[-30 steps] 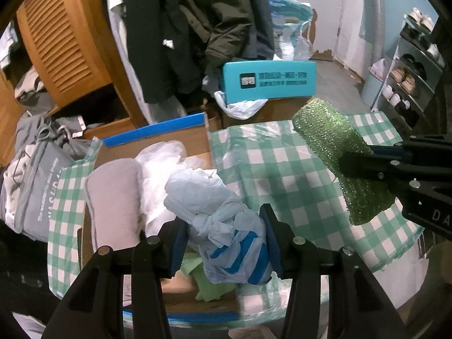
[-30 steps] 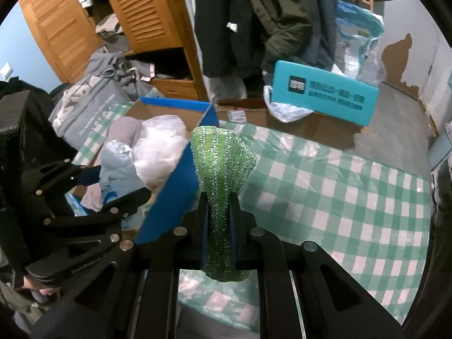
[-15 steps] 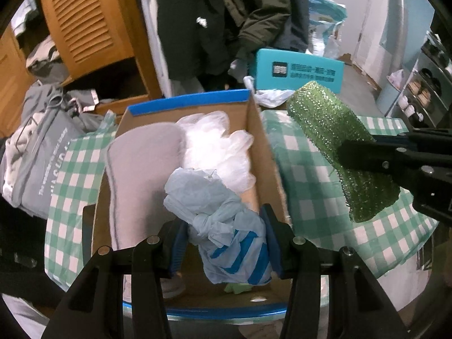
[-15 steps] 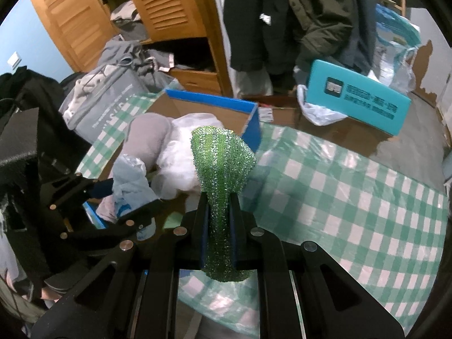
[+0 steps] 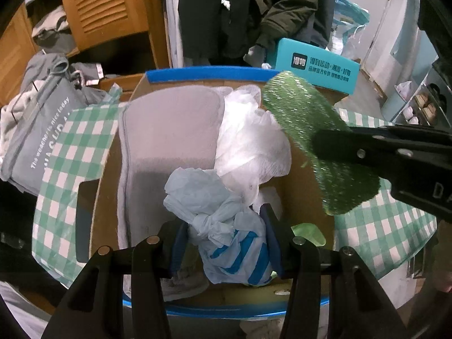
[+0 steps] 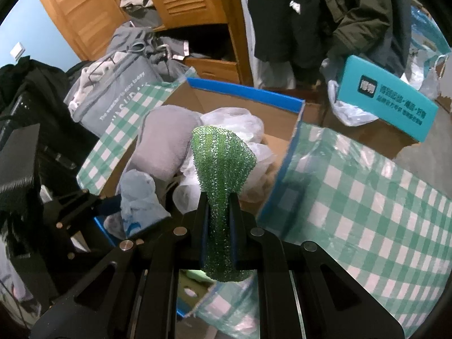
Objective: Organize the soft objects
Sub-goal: 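Lower the sock bundle and scrubber into the box and open both grippers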
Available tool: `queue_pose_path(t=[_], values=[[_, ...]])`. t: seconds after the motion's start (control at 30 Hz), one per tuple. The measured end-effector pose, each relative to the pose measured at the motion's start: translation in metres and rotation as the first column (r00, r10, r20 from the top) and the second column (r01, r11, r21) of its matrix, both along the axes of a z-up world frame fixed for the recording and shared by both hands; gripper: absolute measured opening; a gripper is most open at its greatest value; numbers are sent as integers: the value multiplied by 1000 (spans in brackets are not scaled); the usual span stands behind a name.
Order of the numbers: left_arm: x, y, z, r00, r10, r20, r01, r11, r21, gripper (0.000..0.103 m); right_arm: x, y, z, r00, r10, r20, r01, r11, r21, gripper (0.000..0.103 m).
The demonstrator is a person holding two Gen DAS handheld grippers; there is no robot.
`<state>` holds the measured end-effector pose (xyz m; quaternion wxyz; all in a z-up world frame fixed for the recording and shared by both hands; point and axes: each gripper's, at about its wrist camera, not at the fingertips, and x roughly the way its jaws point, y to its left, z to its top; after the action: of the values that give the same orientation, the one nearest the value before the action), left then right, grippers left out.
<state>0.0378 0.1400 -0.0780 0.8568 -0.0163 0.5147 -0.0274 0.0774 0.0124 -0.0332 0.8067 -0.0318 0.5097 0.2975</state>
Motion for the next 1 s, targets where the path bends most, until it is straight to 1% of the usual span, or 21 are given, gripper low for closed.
queue_pose_path(t=[0.27,0.3,0.33,0.4,0.47,0.53,0.57,0.6,0.63,0.77,1.0], values=[[-1,13,-5,1000,31,1,-31,998,-50,52,5,20,-20,999,20,-41,-21,1000,-22,10],[-1,14,-5,999,34,-1,-34,998,-54,53,6,22,-23,999,22,-46,-23,999,-25,12],[-1,14,-6,999,36,-5,-36,998,-57,54,7,23,-25,998,26,-52,-27,999,-26,16],[-1,13,-8,1000,28,-13,-29,998,-57,59,7,24,-30,997,35,-68,-37,999,-28,17],[-3,11,-8,1000,20,-15,-21,999,-49,65,6,22,-32,997,35,-72,-37,999,-29,30],[-4,9,-7,1000,15,-15,-16,999,-40,72,6,19,-31,997,26,-67,-27,999,-22,34],[-5,8,-5,1000,11,-13,-11,999,-41,73,7,16,-29,998,19,-65,-20,1000,-18,34],[-5,6,-4,1000,7,-11,-7,999,-44,78,8,14,-27,998,13,-66,-14,1000,-13,34],[-5,6,-3,1000,6,-10,-7,999,-45,79,9,12,-25,998,7,-66,-7,1000,-8,37],[-5,5,1,1000,8,-10,-9,999,-39,79,10,1,-13,999,-25,-44,26,1000,14,46],[-8,6,16,1000,20,-9,-20,998,-54,79,8,-19,1,998,-57,-23,58,998,31,47]])
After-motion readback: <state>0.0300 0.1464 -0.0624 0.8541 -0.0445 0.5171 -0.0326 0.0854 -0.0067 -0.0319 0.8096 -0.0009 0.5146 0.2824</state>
